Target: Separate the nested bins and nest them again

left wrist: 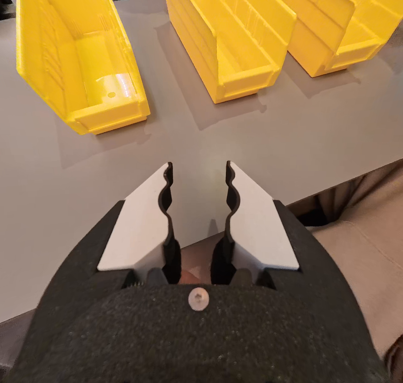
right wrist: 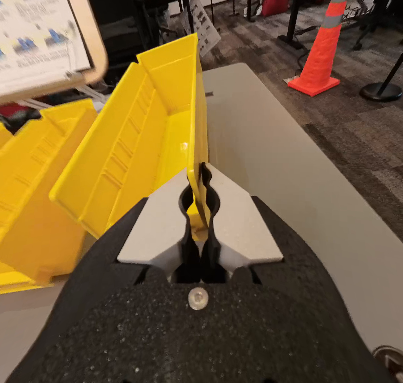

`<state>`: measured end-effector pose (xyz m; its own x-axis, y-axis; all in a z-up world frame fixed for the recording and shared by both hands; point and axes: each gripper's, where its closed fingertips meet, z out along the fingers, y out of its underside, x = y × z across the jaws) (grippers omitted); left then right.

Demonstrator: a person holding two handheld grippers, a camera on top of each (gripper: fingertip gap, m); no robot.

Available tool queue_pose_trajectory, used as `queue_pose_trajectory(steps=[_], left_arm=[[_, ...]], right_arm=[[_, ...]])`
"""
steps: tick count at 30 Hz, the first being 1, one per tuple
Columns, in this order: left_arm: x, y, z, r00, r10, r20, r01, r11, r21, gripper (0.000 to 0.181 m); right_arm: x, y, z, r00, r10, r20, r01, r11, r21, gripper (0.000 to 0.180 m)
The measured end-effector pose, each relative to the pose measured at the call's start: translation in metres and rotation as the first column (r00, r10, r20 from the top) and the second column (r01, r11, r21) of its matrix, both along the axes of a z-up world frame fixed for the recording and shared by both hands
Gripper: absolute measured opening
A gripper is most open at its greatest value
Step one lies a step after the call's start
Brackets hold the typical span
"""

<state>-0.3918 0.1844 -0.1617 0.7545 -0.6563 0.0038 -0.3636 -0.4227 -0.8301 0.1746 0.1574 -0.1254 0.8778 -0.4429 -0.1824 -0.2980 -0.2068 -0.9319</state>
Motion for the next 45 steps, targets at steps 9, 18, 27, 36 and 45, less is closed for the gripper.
queue_pose_trajectory(steps=[9, 18, 27, 36, 45], left_arm=[[0.006, -0.001, 0.003, 1.000, -0.009, 0.001, 0.009, 1.000, 0.015, 0.045], [0.009, -0.003, 0.006, 0.999, -0.030, 0.022, 0.030, 1.000, 0.007, 0.043], [0.008, -0.001, 0.003, 1.000, -0.025, 0.013, 0.025, 1.000, -0.005, 0.042], [0.008, -0.001, -0.002, 1.000, -0.030, -0.001, 0.030, 0.999, -0.019, 0.042], [0.010, -0.001, -0.004, 0.999, -0.040, -0.005, 0.039, 0.999, -0.029, 0.042]], right_arm=[[-0.129, 0.008, 0.073, 0.977, 0.170, -0.130, -0.149, 0.976, 0.156, 0.002], [-0.167, 0.047, 0.055, 0.989, 0.101, -0.105, -0.093, 0.993, 0.077, 0.003], [-0.178, 0.058, 0.055, 0.985, 0.105, -0.140, -0.096, 0.993, 0.074, 0.003], [-0.179, 0.062, 0.041, 0.979, 0.100, -0.179, -0.090, 0.994, 0.063, 0.003], [-0.179, 0.074, 0.016, 0.983, 0.088, -0.158, -0.083, 0.996, 0.037, 0.003]])
